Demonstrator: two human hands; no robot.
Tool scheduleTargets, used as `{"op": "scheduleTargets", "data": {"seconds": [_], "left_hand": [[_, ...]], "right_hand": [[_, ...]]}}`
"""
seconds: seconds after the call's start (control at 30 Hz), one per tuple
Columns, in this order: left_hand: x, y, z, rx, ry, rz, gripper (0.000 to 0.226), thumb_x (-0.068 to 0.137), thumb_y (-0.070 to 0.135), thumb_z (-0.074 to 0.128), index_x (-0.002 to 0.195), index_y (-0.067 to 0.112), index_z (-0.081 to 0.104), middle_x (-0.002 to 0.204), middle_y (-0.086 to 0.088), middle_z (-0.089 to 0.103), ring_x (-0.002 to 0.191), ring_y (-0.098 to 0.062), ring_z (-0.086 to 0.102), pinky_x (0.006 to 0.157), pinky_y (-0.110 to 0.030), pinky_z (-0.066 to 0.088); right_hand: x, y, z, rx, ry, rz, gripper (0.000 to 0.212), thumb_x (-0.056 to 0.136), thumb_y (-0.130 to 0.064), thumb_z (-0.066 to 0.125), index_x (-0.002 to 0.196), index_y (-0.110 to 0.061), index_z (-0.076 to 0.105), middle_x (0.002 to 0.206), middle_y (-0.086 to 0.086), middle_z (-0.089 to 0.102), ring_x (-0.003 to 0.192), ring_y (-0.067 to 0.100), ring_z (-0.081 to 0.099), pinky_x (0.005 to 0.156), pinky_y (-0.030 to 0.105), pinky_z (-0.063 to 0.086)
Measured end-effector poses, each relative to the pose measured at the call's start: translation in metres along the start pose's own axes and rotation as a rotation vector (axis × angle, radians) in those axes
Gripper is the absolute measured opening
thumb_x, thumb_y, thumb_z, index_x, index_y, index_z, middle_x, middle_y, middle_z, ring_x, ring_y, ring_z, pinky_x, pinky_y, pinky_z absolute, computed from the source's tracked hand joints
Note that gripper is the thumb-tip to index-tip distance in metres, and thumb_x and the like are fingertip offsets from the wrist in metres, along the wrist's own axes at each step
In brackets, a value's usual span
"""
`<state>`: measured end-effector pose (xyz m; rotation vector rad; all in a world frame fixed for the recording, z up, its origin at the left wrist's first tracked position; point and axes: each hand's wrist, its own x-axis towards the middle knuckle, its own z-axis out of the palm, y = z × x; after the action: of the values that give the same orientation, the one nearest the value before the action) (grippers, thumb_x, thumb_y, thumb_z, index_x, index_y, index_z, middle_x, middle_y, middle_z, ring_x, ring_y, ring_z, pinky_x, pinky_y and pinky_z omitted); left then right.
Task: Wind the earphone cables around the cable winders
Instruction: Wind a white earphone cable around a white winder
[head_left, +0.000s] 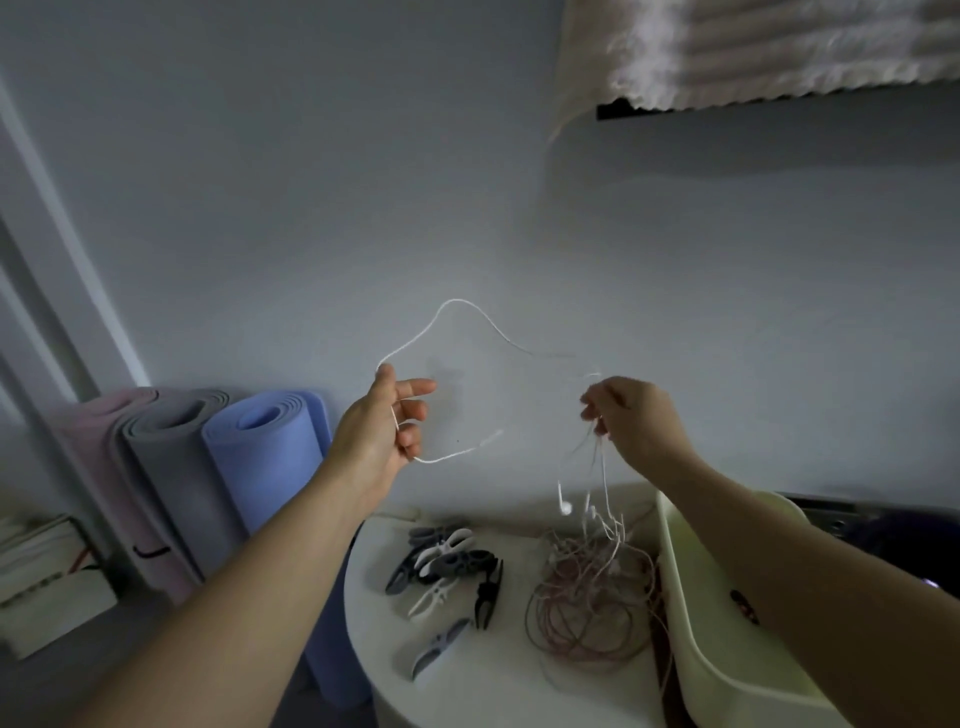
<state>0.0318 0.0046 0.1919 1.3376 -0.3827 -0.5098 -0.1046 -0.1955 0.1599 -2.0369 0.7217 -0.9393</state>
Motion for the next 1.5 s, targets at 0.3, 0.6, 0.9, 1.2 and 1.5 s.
{"op": "scheduleTargets", "data": {"seconds": [0.3, 0.6, 0.9, 1.2, 1.5], "left_hand": [[0.000, 0.004, -0.003, -0.059, 0.007, 0.019, 0.048, 0.105, 0.042, 0.027, 0.093, 0.014, 0.064, 0.064, 0.003, 0.045, 0.038, -0.003, 0.028, 0.050, -0.019, 0.026], [-0.009, -0.009, -0.004, 0.084, -0.014, 0.019, 0.031, 0.104, 0.026, 0.038, 0.091, 0.015, 0.064, 0.068, 0.003, 0.045, 0.039, -0.003, 0.027, 0.052, -0.020, 0.027], [-0.015, -0.024, 0.000, 0.181, -0.058, 0.032, 0.022, 0.101, 0.020, 0.046, 0.103, 0.022, 0.067, 0.074, 0.002, 0.046, 0.044, -0.006, 0.028, 0.055, -0.023, 0.026], [-0.011, -0.030, -0.015, 0.148, 0.010, 0.028, 0.023, 0.102, 0.019, 0.042, 0.117, 0.024, 0.059, 0.077, 0.001, 0.048, 0.047, -0.007, 0.029, 0.054, -0.021, 0.029], [-0.005, -0.031, -0.023, 0.100, 0.035, 0.030, 0.021, 0.102, 0.017, 0.043, 0.110, 0.027, 0.060, 0.077, 0.001, 0.049, 0.046, -0.006, 0.029, 0.054, -0.022, 0.028]], "right_hand": [[0.002, -0.013, -0.001, 0.042, -0.071, -0.001, 0.026, 0.095, -0.013, 0.048, 0.077, -0.012, 0.066, 0.075, -0.001, 0.068, 0.062, 0.013, 0.061, 0.061, 0.023, 0.047], [-0.006, -0.013, 0.004, -0.119, -0.305, 0.043, 0.026, 0.096, -0.014, 0.048, 0.082, -0.006, 0.069, 0.070, 0.000, 0.069, 0.059, 0.012, 0.062, 0.061, 0.019, 0.051], [-0.006, 0.005, 0.005, -0.305, -0.395, 0.059, 0.025, 0.097, -0.018, 0.048, 0.082, -0.012, 0.068, 0.071, -0.005, 0.067, 0.061, 0.014, 0.062, 0.063, 0.025, 0.051], [-0.008, 0.006, 0.017, -0.107, -0.371, 0.120, 0.025, 0.098, -0.013, 0.046, 0.086, -0.006, 0.068, 0.078, 0.003, 0.069, 0.053, 0.011, 0.061, 0.052, 0.015, 0.050], [-0.005, -0.012, 0.027, 0.148, -0.151, 0.126, 0.029, 0.099, -0.021, 0.042, 0.080, -0.019, 0.065, 0.063, -0.003, 0.056, 0.049, 0.012, 0.043, 0.049, 0.024, 0.033]]}}
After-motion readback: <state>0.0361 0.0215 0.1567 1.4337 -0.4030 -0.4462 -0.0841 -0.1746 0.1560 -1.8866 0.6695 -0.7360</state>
